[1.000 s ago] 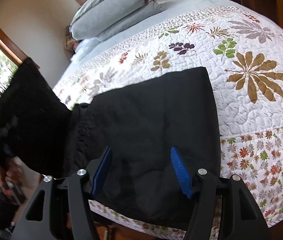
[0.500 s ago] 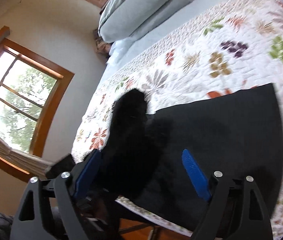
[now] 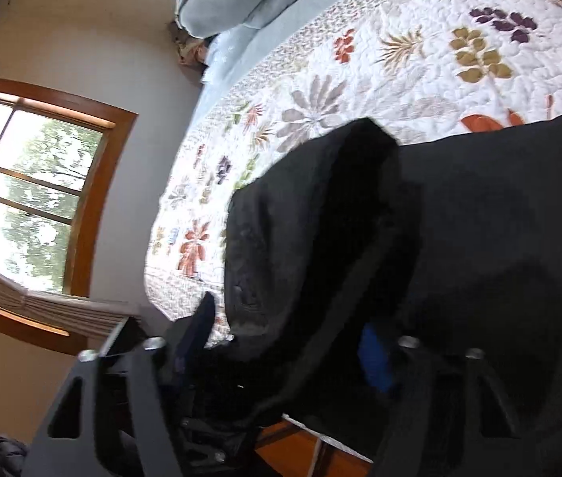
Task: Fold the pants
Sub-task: 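Carry the lifted pants end with the left tool over the rest of the pants, then lay the pants end down and open the left tool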
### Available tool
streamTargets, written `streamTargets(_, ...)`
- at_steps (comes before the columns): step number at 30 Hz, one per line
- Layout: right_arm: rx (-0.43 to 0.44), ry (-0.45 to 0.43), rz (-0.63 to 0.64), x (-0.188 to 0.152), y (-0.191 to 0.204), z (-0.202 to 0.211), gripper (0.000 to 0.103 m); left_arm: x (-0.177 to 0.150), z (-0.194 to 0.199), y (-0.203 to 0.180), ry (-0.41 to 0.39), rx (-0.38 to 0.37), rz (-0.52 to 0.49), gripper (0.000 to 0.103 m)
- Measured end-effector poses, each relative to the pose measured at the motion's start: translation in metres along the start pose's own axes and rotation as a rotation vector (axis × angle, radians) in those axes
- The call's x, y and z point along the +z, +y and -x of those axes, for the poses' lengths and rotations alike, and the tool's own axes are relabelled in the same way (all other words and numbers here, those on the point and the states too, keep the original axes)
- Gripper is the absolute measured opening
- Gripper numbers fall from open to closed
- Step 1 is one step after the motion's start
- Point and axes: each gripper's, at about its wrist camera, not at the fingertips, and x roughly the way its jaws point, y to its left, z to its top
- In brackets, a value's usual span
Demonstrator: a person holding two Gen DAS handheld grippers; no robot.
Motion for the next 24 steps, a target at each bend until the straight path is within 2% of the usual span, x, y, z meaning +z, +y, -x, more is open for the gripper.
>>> streamTargets(3,0.000,-0.003,-0.009,0.000,-0.001,0.001,0.048,0.000,-0.004,-0.008,0.008,0.016,-0.015,0.045)
streamTargets(4,0.003,-0.003,-0.016,0.000,-0.003,0.001,0.046,-0.002,-0.002,-0.011,0.012,0.019,-0.021,0.049)
streamTargets(5,0.001,-0.005,-0.019,0.000,-0.004,0.001,0.034,-0.003,0.000,-0.013,0.027,0.025,-0.034,0.058)
streamTargets(6,-0.014,-0.008,-0.023,0.000,-0.007,0.002,0.027,-0.003,0.001,-0.015,0.036,0.032,-0.045,0.062)
streamTargets(8,0.001,-0.010,-0.049,0.000,-0.014,0.003,0.023,-0.005,0.007,-0.018,0.058,0.049,-0.072,0.081)
streamTargets(10,0.009,-0.012,-0.066,-0.001,-0.019,0.002,0.022,-0.009,0.014,-0.016,0.080,0.064,-0.085,0.081)
streamTargets(13,0.017,-0.018,-0.073,-0.002,-0.023,0.001,0.020,-0.009,0.032,-0.003,0.099,0.055,-0.045,0.082)
streamTargets(14,0.016,-0.020,-0.073,-0.003,-0.024,0.001,0.020,-0.008,0.040,0.003,0.100,0.048,-0.020,0.087)
streamTargets(16,0.018,-0.019,-0.082,-0.004,-0.027,0.000,0.018,-0.004,0.058,0.018,0.070,0.073,0.047,0.087)
streamTargets(19,0.046,-0.020,-0.117,-0.006,-0.036,0.000,0.018,0.005,0.080,0.047,0.028,0.045,0.184,0.088)
streamTargets(24,0.071,-0.030,-0.115,-0.006,-0.036,0.003,0.016,0.012,0.094,0.087,0.002,0.181,0.273,0.090)
